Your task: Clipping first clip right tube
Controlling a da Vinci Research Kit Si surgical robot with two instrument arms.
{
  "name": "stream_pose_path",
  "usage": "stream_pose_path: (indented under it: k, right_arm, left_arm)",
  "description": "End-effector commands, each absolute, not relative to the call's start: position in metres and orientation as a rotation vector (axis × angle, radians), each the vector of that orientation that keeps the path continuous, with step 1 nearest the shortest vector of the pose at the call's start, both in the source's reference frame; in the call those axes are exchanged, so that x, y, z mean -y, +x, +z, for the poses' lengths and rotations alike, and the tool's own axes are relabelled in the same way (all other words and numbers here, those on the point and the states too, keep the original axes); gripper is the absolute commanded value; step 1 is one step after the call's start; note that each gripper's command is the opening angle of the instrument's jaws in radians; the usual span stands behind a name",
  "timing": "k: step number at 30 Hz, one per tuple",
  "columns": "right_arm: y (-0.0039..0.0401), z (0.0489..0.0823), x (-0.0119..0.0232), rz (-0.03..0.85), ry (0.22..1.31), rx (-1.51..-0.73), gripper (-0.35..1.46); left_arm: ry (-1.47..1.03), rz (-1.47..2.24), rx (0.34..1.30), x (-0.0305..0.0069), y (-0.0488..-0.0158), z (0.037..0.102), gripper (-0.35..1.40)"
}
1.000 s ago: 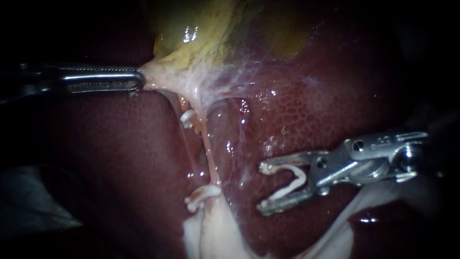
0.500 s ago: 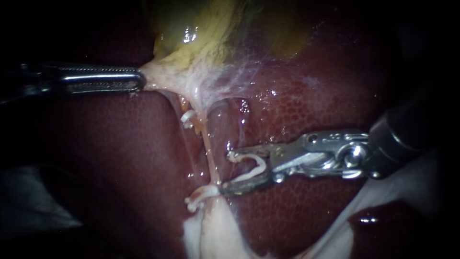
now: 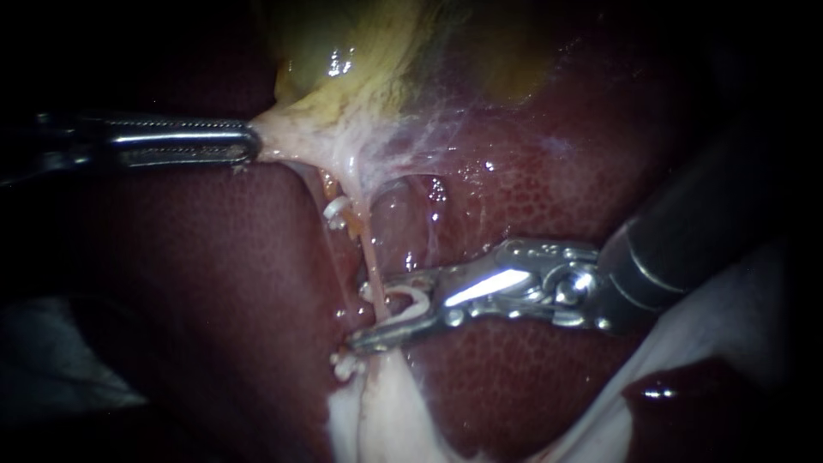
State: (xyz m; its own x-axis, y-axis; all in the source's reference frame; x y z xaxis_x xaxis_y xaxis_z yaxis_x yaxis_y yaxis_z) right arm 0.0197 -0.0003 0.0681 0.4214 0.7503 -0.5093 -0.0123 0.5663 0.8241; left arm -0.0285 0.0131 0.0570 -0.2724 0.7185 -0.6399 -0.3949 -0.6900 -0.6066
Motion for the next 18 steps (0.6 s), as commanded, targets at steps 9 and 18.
stream_pose_path:
  k: [9,18]
  right_arm:
    - [0.0199,0.0679,0.0006,0.625,0.98,-1.153,0.5]
    - [0.0202,0.0665,0.0014,0.539,1.119,-1.201,0.45]
  left_arm:
    - [-1.255,2.014,0.429,-0.0131,-0.0285,0.057,-0.35]
    - [-1.255,2.014,0.429,-0.0131,-0.0285,0.057,-0.35]
